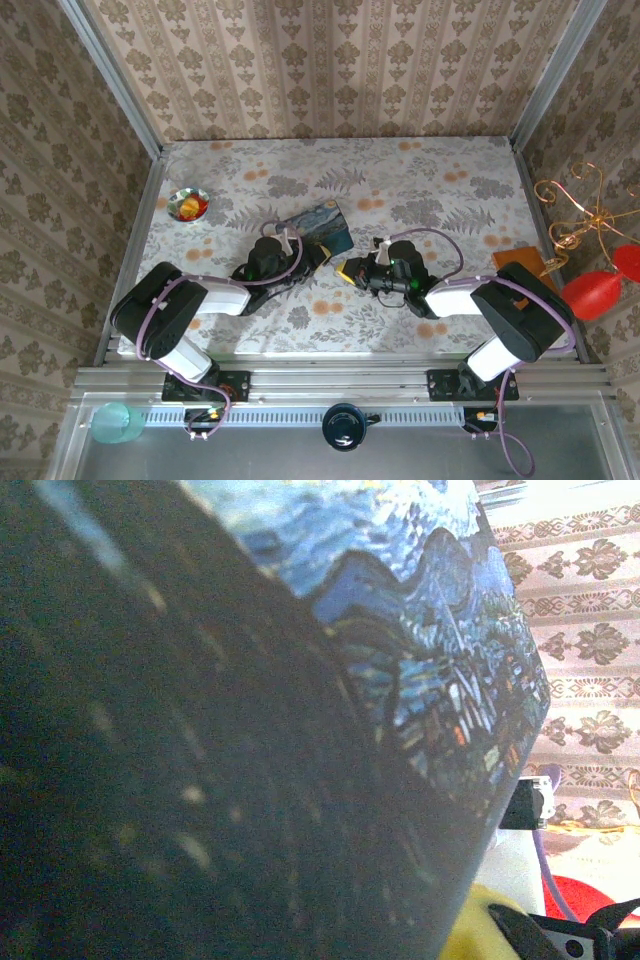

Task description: Unlock a padlock with a key

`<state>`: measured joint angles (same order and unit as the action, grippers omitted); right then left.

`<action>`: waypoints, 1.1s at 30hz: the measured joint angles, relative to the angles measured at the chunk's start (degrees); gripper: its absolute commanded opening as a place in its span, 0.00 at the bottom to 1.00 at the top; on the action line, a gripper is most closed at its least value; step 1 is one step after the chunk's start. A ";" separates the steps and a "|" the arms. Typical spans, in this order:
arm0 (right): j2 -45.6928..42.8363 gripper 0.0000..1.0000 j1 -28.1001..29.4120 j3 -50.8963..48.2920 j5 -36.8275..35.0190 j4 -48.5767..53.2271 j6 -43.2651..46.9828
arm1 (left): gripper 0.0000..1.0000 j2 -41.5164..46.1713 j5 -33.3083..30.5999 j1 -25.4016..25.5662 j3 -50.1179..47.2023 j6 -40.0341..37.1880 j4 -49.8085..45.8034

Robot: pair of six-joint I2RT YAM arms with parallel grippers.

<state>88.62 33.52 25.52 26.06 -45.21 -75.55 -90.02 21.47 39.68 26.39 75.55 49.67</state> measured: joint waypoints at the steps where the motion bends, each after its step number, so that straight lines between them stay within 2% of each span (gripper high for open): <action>1: -0.09 0.00 0.00 0.02 0.02 0.39 0.11 | 0.05 0.00 -0.11 0.11 0.00 -0.13 -0.04; 33: -0.15 0.00 -0.76 0.04 1.33 0.63 -1.25 | 0.04 -0.37 -2.71 1.79 0.37 -0.57 -0.11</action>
<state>88.47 32.75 25.56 27.40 -44.58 -76.79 -90.39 18.76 41.47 26.76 74.98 49.56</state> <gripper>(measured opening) 0.067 0.155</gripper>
